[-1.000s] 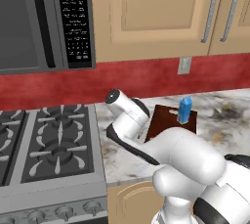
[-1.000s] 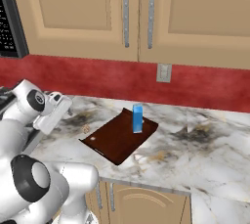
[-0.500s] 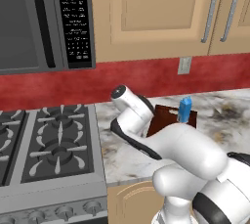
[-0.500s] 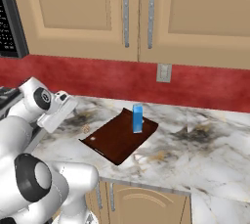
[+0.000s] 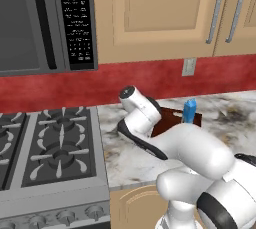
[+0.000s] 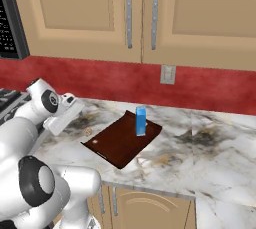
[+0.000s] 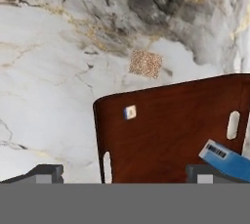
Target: Take out the milk from the fridge and place it on the tray on the counter. Then take the sugar cube near the tray and place it in the tray.
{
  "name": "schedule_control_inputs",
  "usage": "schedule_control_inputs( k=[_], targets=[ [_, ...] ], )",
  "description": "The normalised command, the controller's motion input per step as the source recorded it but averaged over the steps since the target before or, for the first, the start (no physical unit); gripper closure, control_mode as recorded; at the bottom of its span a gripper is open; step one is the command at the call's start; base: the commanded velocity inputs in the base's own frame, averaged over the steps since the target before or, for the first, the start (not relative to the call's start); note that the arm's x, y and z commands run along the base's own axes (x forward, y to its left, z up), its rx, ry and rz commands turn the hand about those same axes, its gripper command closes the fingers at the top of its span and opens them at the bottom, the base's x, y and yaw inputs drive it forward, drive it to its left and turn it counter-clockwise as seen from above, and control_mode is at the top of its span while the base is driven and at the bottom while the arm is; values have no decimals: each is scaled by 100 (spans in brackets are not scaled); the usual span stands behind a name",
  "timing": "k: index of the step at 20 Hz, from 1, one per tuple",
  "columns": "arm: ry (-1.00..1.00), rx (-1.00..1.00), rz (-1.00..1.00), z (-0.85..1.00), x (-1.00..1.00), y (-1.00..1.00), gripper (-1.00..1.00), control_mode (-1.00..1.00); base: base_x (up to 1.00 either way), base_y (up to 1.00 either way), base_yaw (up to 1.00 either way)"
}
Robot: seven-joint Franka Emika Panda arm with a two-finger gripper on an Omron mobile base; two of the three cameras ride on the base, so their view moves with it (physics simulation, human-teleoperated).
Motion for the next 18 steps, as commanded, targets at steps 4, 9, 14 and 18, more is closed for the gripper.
schedule_control_inputs(
  k=[4,9,14,18],
  targets=[
    [3,18,-7,-4,7,0,-100,-100,0,0,0],
    [11,15,-7,-14,4,-1,-100,-100,0,0,0],
    [7,8,-7,-29,3,-1,-100,-100,0,0,0],
    [2,0,-1,-16,13,-1,-100,-100,0,0,0]
  ],
)
